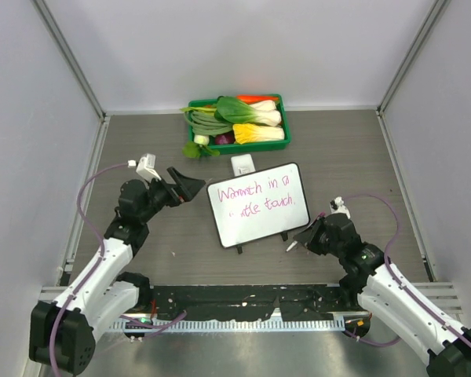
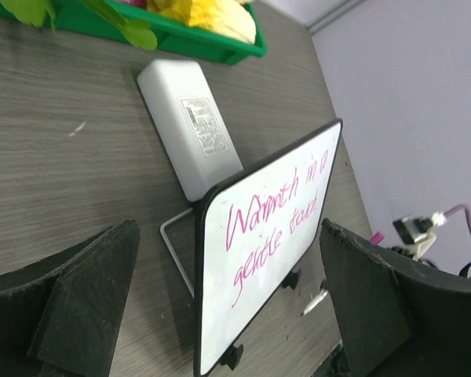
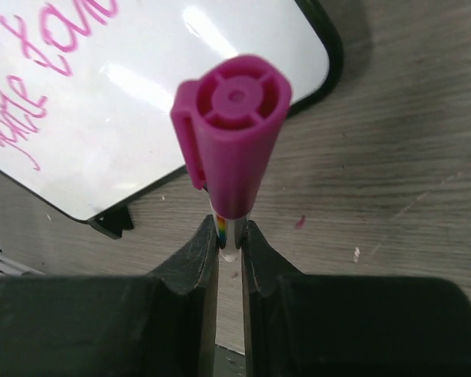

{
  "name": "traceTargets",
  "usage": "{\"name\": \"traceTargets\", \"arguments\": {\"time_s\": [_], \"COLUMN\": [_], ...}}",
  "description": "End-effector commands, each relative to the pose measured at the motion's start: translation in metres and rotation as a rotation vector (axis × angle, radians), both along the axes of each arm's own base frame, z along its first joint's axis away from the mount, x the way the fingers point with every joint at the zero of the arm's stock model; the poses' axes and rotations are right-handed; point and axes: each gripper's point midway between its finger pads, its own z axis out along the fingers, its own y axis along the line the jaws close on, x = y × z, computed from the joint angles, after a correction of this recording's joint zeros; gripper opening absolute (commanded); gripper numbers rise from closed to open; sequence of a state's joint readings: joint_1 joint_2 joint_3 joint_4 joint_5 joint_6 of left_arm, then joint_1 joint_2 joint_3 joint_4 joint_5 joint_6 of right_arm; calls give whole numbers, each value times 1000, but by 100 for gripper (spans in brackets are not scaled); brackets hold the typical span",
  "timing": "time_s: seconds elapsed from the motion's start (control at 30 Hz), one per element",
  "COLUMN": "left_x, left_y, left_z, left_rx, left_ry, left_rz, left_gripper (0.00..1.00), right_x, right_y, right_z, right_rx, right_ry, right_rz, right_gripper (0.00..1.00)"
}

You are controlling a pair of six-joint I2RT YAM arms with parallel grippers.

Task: Write a sentence on the whiteboard
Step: Put down the whiteboard marker without the cap at the center of the board, then reset both arms

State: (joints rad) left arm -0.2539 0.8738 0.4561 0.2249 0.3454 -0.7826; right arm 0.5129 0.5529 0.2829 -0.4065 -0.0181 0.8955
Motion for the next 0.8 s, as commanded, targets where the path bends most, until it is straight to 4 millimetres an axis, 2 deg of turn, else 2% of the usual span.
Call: {"name": "traceTargets", "arguments": {"time_s": [0.0, 0.13, 0.2, 0.33, 0.4, 0.53, 0.77], "left_x": [14, 18, 20, 21, 22, 21, 13], "left_y": [18, 20, 19, 15, 15, 13, 6], "left_z": [17, 20, 21, 22, 25, 28, 40], "left_rx": [9, 11, 3, 4, 6, 5, 13], "left_ry": [24, 38, 41, 51, 47, 33, -29], "left_rz": [132, 151, 155, 135, 128, 115, 46], "left_gripper": [100, 100, 100, 100, 100, 100, 100], "right_x": [-6, -13, -12, -1, 4, 14, 48], "right_y": [1, -1, 1, 2, 2, 5, -5], "right_z": [-7, -17, -19, 0, 12, 36, 73], "right_rx": [38, 30, 50, 71, 75, 68, -87], "right_ry": [66, 118, 120, 48, 1, -85, -231], "right_rz": [-37, -44, -49, -66, -63, -36, -35], "right_gripper": [12, 22, 40, 67, 75, 78, 80]}}
